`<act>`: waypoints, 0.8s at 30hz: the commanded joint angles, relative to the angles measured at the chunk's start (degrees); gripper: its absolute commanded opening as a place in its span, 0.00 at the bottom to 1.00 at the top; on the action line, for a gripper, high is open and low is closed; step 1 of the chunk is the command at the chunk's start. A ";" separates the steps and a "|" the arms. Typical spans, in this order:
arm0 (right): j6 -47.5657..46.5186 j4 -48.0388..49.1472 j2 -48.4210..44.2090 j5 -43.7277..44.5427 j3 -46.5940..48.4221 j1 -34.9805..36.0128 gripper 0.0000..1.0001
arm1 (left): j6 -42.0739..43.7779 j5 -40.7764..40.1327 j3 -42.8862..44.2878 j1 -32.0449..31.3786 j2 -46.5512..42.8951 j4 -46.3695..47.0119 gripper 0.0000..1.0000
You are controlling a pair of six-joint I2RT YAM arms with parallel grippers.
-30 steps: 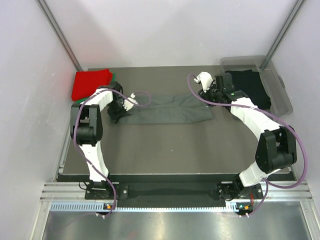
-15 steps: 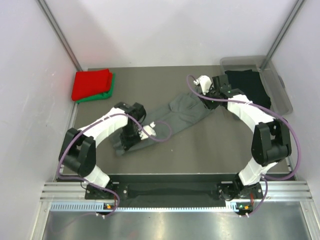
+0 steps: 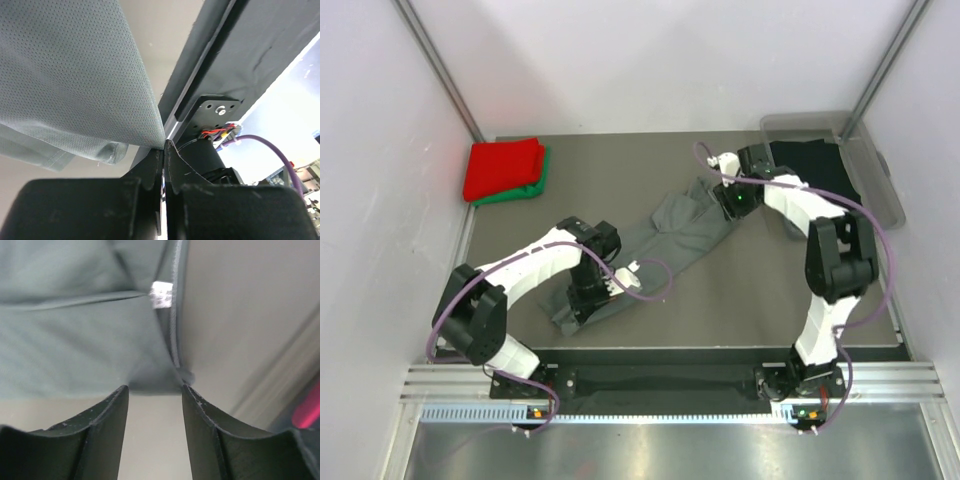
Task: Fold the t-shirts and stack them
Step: Fold the tshirt
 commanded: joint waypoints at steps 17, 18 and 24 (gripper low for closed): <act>3.37 -10.23 19.59 -3.80 18.59 -3.08 0.39 | -1.63 6.28 -1.82 -4.70 2.23 -0.43 0.00; 3.37 -10.24 20.64 -3.89 19.38 -3.08 0.31 | -1.55 6.46 -1.82 -4.79 2.40 -0.43 0.00; 2.76 -16.57 28.91 -4.77 29.58 -3.08 0.00 | -1.81 7.78 -1.03 -5.76 3.11 -0.17 0.00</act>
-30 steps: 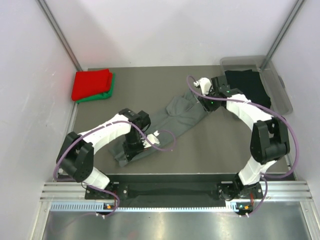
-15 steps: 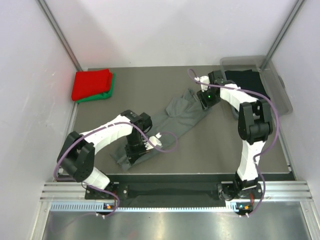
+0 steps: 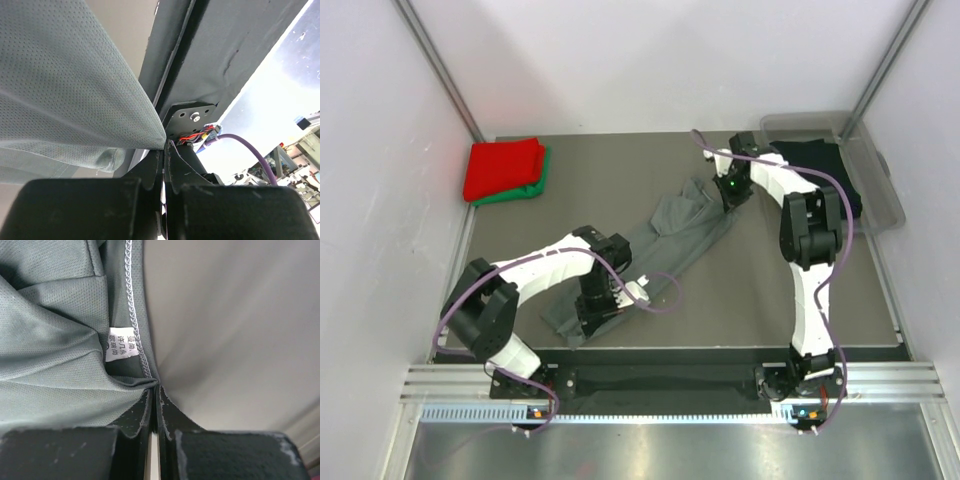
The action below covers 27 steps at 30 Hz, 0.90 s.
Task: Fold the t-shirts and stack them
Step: Fold the tshirt
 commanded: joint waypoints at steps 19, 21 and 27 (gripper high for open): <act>-3.92 15.26 17.93 3.44 28.91 2.25 0.03 | 4.20 10.51 40.11 -11.34 37.22 -1.35 0.00; -3.75 17.46 17.84 3.36 28.91 2.25 0.04 | 4.03 10.51 41.20 -11.80 38.75 -1.00 0.00; -4.38 25.19 19.76 1.78 32.07 2.78 0.11 | 1.66 11.83 52.88 -13.39 42.89 -0.65 0.00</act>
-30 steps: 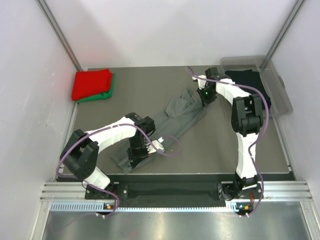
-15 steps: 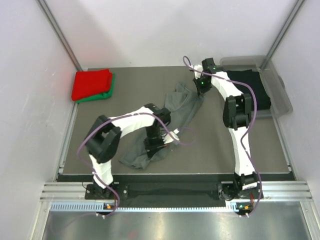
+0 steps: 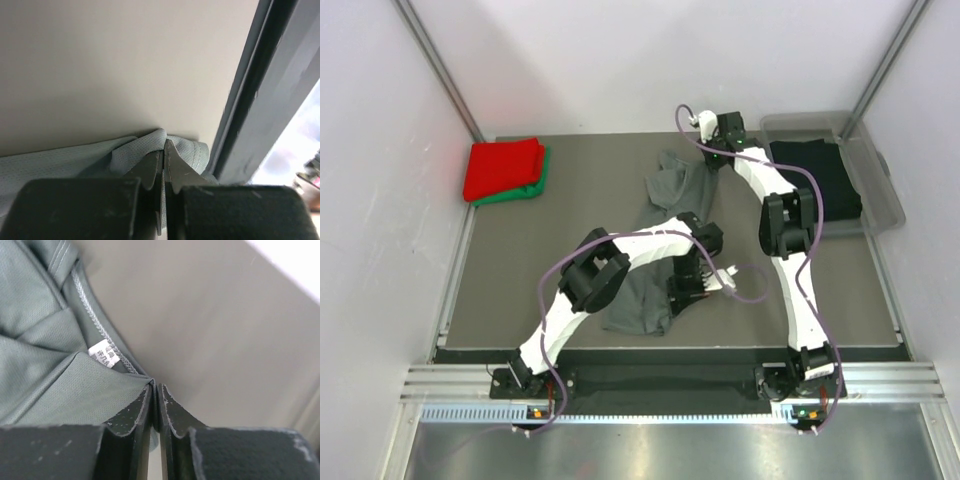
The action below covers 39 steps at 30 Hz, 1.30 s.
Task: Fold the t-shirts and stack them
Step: Fold the tshirt
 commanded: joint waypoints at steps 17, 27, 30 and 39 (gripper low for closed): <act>0.04 26.28 7.06 2.28 10.34 4.11 0.41 | -7.40 11.47 14.46 -4.32 -0.88 3.54 0.60; 3.29 33.74 -24.24 13.79 -21.07 2.53 0.58 | -15.66 -1.31 8.68 -1.69 -20.56 11.01 0.63; 11.71 36.40 -39.58 13.46 -39.45 1.39 0.64 | -20.49 -11.16 1.40 2.34 -26.28 16.10 0.61; 32.12 3.12 -50.80 -17.06 -59.96 -1.51 0.50 | -44.05 -11.74 -22.50 19.13 -34.20 31.31 0.62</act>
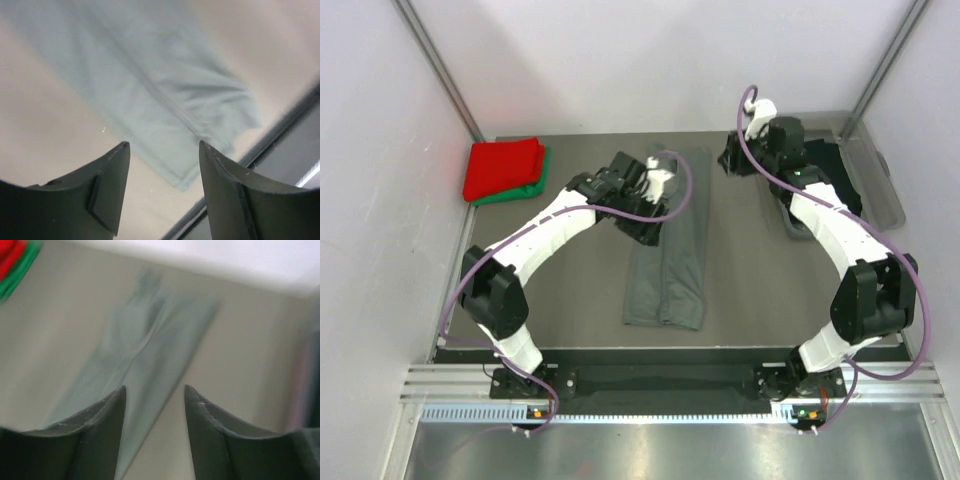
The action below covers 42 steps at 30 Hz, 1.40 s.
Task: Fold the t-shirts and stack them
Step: Fold the tshirt
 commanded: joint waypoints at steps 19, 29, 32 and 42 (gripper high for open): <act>35.74 -18.88 -16.51 -32.92 -48.20 6.56 0.65 | -32.98 17.45 -40.44 11.89 -4.20 23.19 0.64; 36.62 -15.35 -10.36 -29.49 -45.12 7.47 0.59 | -33.95 14.90 -43.96 11.98 -5.16 23.02 0.60; 38.29 -13.24 -8.78 -29.40 -44.68 7.64 0.56 | -33.78 15.87 -43.43 11.98 -4.11 22.58 0.58; 40.76 -10.87 -5.97 -29.31 -43.01 11.59 0.52 | -34.21 17.54 -45.01 11.81 -2.70 20.47 0.37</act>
